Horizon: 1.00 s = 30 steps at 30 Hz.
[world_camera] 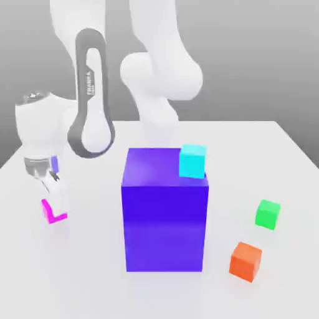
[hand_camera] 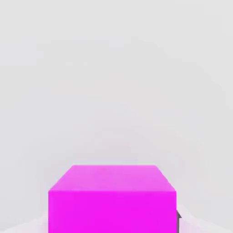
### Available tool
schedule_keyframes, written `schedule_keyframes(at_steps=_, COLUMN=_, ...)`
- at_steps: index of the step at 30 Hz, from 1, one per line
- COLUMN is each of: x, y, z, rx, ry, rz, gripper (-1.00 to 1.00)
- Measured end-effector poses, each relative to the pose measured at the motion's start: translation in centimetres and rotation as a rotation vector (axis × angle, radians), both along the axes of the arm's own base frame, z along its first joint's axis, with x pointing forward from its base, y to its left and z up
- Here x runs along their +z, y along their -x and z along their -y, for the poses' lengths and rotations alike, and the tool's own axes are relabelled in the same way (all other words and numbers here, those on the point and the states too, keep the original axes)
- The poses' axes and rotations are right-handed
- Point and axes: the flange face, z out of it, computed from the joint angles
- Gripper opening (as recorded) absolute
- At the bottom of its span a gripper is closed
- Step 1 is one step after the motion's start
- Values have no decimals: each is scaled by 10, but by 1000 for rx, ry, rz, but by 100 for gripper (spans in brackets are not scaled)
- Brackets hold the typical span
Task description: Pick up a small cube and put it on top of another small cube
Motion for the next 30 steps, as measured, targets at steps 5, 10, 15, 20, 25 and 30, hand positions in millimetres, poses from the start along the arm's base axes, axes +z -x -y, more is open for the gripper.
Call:
schedule_keyframes(at_steps=5, x=13, y=9, z=12, rx=-69, ry=-34, rz=7, gripper=-100)
schedule_keyframes(at_steps=10, x=22, y=15, z=31, rx=-173, ry=-90, rz=52, gripper=-100)
schedule_keyframes(at_steps=15, x=32, y=-33, z=10, rx=-104, ry=-162, rz=114, gripper=-100)
schedule_keyframes(at_steps=20, x=47, y=-65, z=-4, rx=-85, ry=-244, rz=207, gripper=-100)
schedule_keyframes(at_steps=25, x=76, y=-121, z=-56, rx=40, ry=-349, rz=329, gripper=-100)
schedule_keyframes(at_steps=30, x=109, y=-166, z=-119, rx=174, ry=-478, rz=467, gripper=-100)
